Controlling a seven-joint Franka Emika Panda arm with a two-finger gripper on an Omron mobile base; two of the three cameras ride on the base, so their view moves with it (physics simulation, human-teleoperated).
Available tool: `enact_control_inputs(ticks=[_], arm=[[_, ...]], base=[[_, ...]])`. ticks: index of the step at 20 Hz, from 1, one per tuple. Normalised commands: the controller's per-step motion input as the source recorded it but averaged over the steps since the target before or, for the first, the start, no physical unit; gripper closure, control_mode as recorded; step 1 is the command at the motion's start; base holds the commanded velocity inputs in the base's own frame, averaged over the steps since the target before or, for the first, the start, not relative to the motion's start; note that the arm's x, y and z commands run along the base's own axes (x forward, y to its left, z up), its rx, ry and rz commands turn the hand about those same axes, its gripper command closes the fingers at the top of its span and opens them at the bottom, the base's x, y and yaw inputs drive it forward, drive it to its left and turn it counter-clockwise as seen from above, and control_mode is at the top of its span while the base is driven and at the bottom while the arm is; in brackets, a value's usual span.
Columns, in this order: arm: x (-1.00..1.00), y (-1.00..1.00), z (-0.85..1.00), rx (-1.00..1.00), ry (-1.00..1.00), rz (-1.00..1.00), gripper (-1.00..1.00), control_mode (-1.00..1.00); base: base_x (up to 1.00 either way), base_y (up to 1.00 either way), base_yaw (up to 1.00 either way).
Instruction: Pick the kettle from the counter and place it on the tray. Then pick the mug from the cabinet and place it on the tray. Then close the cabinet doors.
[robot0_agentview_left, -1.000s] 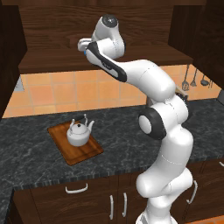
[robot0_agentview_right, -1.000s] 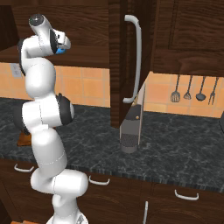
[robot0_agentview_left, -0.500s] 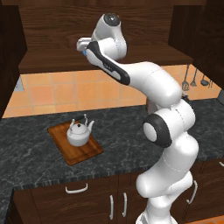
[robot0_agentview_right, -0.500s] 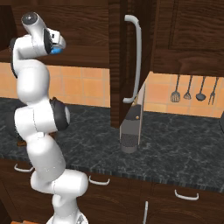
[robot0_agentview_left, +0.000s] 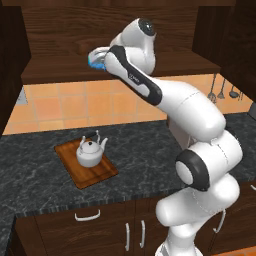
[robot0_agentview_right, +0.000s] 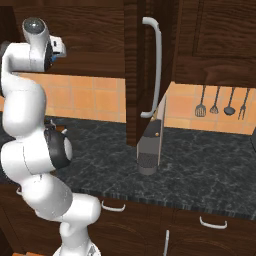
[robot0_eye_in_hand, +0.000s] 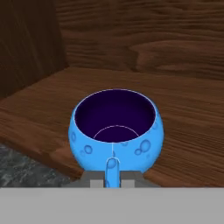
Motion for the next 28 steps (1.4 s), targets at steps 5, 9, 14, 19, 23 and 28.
enact_control_inputs(ticks=[5, 9, 14, 19, 23, 28], arm=[[-1.0, 0.01, -0.05, -0.1, 0.0, 0.47, 1.0, -1.0], [-0.98, 0.03, -0.41, -0.04, 0.02, 0.32, 1.0, -1.0], [-0.7, 0.25, -0.85, -0.02, 0.0, 0.2, 1.0, -1.0], [-0.18, 0.13, -1.0, -0.01, 0.0, 0.08, 1.0, -1.0], [0.0, 0.03, -1.0, -0.05, 0.02, 0.06, 1.0, -1.0], [0.04, 0.13, -1.0, -0.04, 0.01, 0.08, 1.0, -1.0]], base=[[0.0, 0.0, 0.0], [0.0, 0.0, 0.0], [0.0, 0.0, 0.0], [0.0, 0.0, 0.0], [0.0, 0.0, 0.0], [0.0, 0.0, 0.0]])
